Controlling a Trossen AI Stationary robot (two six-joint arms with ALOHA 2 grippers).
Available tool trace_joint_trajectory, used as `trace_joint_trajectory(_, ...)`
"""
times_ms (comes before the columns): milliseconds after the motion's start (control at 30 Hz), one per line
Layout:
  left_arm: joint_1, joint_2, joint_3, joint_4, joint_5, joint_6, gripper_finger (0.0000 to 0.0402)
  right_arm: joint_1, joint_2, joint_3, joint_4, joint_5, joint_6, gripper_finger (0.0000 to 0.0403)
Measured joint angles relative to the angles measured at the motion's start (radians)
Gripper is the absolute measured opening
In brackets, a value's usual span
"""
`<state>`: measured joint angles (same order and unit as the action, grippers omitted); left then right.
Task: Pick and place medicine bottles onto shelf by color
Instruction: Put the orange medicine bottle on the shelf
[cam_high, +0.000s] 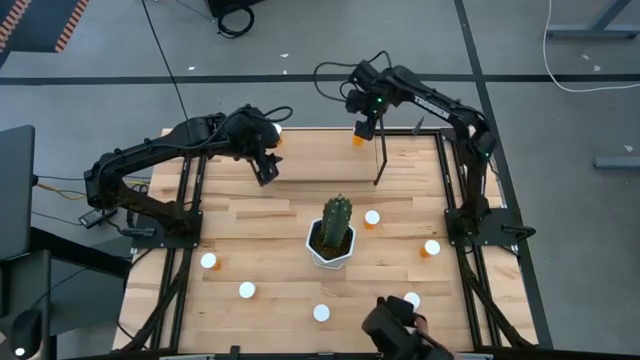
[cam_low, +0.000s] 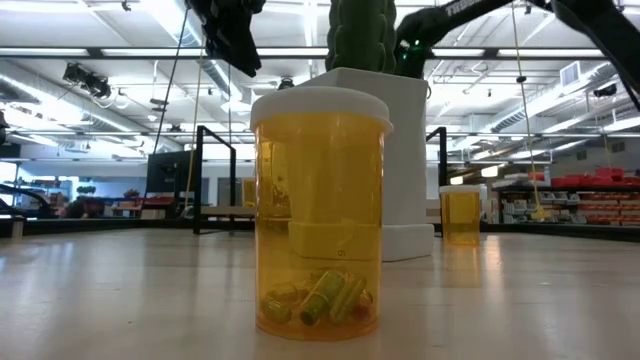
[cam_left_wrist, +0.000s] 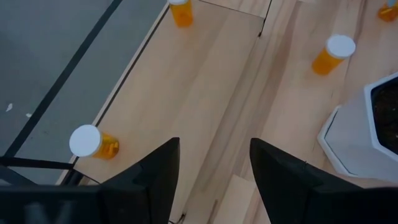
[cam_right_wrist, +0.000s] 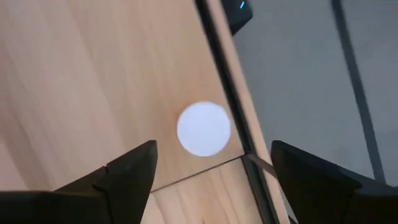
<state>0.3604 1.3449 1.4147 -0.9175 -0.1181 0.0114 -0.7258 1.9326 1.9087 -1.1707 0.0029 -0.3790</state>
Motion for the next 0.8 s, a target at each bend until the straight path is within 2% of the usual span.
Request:
trace_joint_trajectory(200,0.000,-0.014,-0.001,-0.101,0.000,-0.006,0.0201,0.042,-0.109,0.000,0.090,-0.006,0.089,0.0322)
trace_joint_trajectory(367,-0.021,-0.062,-0.001,-0.164,-0.001,-0.071,0.0199,0.078,-0.192,0.000,0.105,-0.007,0.182,0.0322)
trace_joint_trajectory(800,-0.152,-0.180,0.000,-0.366,-0.004,-0.412,0.0185,0.167,-0.376,0.000,0.085,-0.004,0.390,0.0322)
